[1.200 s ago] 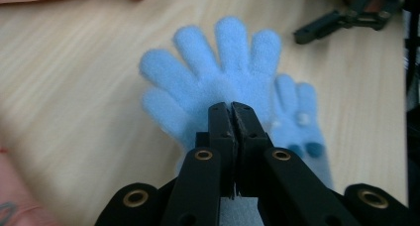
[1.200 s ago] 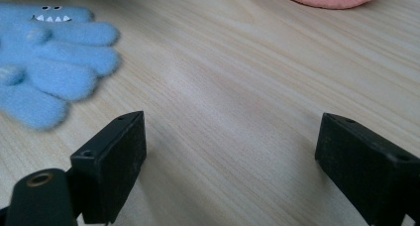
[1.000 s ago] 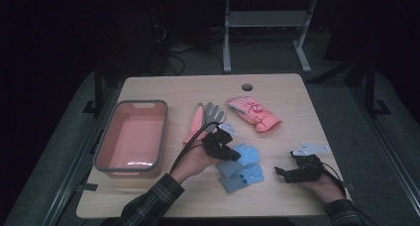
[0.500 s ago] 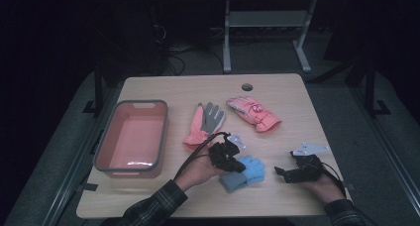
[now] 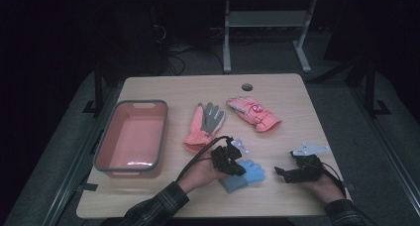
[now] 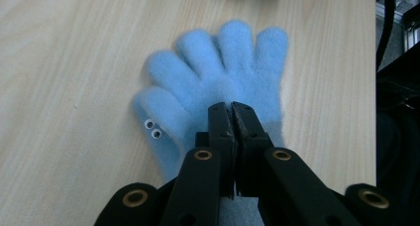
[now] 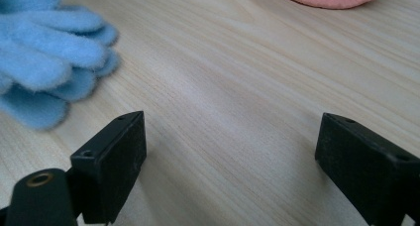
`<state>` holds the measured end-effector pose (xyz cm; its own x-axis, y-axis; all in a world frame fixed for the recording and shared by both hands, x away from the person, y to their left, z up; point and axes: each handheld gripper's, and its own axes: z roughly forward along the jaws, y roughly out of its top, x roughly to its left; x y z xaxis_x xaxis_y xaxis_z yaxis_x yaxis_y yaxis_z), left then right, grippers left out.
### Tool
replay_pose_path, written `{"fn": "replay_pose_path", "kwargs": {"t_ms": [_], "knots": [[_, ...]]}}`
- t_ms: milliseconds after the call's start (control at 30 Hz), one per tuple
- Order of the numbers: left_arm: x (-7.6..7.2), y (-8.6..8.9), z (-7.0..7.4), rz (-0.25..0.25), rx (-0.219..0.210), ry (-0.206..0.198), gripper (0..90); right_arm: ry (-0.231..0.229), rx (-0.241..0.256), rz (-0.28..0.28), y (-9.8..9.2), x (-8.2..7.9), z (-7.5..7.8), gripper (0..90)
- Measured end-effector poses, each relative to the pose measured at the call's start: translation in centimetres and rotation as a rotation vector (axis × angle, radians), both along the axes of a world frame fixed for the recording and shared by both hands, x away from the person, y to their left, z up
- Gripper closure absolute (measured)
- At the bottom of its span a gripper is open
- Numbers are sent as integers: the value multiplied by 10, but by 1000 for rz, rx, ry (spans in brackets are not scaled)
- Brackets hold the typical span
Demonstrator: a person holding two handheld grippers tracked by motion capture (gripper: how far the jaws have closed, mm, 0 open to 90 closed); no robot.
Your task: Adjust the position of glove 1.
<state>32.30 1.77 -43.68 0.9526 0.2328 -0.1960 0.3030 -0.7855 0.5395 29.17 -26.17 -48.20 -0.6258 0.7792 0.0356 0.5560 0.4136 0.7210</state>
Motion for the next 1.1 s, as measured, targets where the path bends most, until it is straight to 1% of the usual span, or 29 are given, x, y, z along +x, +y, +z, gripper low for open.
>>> {"fn": "replay_pose_path", "kwargs": {"t_ms": [133, 200, 233, 267, 300, 333, 367, 400, 467, 500, 567, 600, 633, 667, 700, 733, 833, 867, 933, 967, 1033, 1100], "knots": [[-1, 0, -2, 5, 1, -1, 857, 0, 0, 0, 0, 0, 0, 117], [-1, 2, 0, 20, -12, -1, 791, 0, 0, 0, 0, 0, 0, 117], [-1, 2, 0, 20, -12, -1, 732, 1, 0, 0, 0, 0, 0, 117], [-1, 3, 2, 24, -16, -2, 732, 1, 0, 0, 0, 0, 0, 117], [-3, 4, 4, 40, -29, 3, 600, 0, 1, 0, 0, 0, 0, 116], [-4, 6, 8, 49, -40, 10, 563, 0, 1, 0, 0, 0, 0, 117], [-5, 7, 10, 50, -40, 7, 517, 1, 1, 0, 0, 0, 0, 117], [-8, 7, 11, 61, -45, 0, 456, 0, 1, 0, 0, 0, 0, 117], [-12, 8, 12, 81, -37, -34, 363, 0, 1, 0, 0, 0, 0, 117], [-14, 8, 11, 88, -31, -41, 303, 0, 1, 0, 0, 0, 0, 117], [-15, 8, 10, 93, -27, -48, 241, 0, 1, 0, 0, 0, 0, 117], [-16, 8, 8, 103, -25, -56, 241, 0, 1, 0, 0, 0, 0, 117], [-16, 9, 4, 106, -20, -66, 198, 0, 1, -1, 0, 0, 0, 117], [-16, 9, 2, 112, -23, -67, 190, 1, 1, -1, 0, 0, 0, 117], [-15, 9, 0, 110, -12, -73, 179, 1, 1, -1, 0, 0, 0, 117], [-16, 8, -2, 118, -16, -73, 175, 1, 1, -1, 0, 0, 0, 117], [-17, 5, -7, 112, -3, -72, 164, 0, 1, 0, 0, 0, 0, 117], [-18, 4, -9, 117, -11, -70, 159, 1, 1, -1, 0, 0, 0, 116], [-18, 3, -10, 115, -6, -71, 159, 0, 1, 0, 0, 0, 0, 117], [-19, 2, -12, 112, -3, -74, 159, 1, 1, -1, 0, 0, 0, 117], [-19, 1, -16, 104, 17, -88, 159, 0, 1, 0, 0, 0, 0, 117], [-19, 0, -18, 107, 19, -86, 159, 0, 1, 0, 0, 0, 0, 117]]}}
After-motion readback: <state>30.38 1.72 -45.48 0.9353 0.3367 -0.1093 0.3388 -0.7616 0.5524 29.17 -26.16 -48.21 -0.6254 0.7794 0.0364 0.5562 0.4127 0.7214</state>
